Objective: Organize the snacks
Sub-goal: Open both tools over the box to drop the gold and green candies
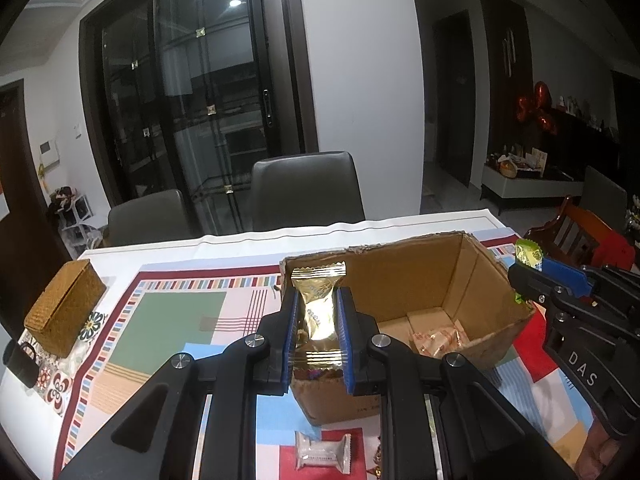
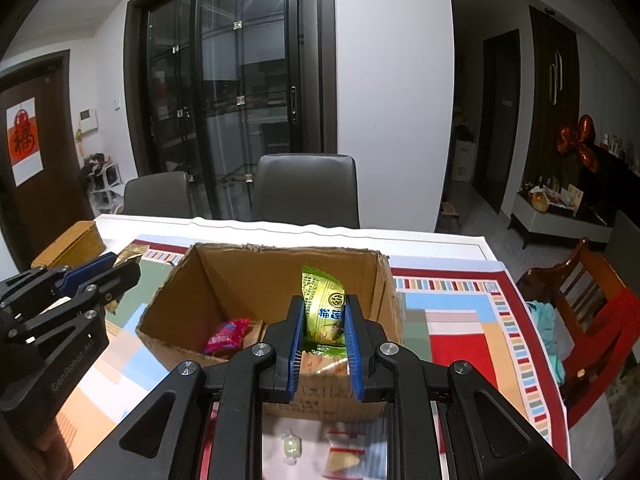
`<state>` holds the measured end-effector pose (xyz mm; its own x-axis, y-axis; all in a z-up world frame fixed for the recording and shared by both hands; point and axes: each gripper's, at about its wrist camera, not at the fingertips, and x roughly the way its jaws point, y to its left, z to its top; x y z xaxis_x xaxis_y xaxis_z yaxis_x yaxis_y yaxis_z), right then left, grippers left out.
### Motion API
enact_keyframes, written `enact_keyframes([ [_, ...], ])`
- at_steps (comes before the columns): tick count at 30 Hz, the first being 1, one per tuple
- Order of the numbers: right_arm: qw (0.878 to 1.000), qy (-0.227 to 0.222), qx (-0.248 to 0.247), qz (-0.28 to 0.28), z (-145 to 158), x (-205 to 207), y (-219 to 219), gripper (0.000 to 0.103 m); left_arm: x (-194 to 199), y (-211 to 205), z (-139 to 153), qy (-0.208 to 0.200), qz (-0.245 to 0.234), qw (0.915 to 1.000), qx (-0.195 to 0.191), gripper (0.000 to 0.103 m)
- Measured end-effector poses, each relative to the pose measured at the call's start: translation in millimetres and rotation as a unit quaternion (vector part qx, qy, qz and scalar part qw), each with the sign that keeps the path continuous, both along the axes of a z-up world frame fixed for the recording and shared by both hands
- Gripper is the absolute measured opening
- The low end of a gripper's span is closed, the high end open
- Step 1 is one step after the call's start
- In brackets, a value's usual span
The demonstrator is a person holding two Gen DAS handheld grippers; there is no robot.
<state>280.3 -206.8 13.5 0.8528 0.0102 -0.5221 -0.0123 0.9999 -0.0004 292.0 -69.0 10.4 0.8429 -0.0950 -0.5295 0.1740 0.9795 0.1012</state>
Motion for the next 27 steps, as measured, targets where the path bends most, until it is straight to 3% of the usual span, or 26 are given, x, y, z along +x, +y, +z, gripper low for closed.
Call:
enact_keyframes([
  [27, 1.000, 0.029, -0.006, 0.007, -7, 48, 4, 0.021, 45, -8, -16, 0.022, -0.019, 0.9995, 0.012, 0.021],
])
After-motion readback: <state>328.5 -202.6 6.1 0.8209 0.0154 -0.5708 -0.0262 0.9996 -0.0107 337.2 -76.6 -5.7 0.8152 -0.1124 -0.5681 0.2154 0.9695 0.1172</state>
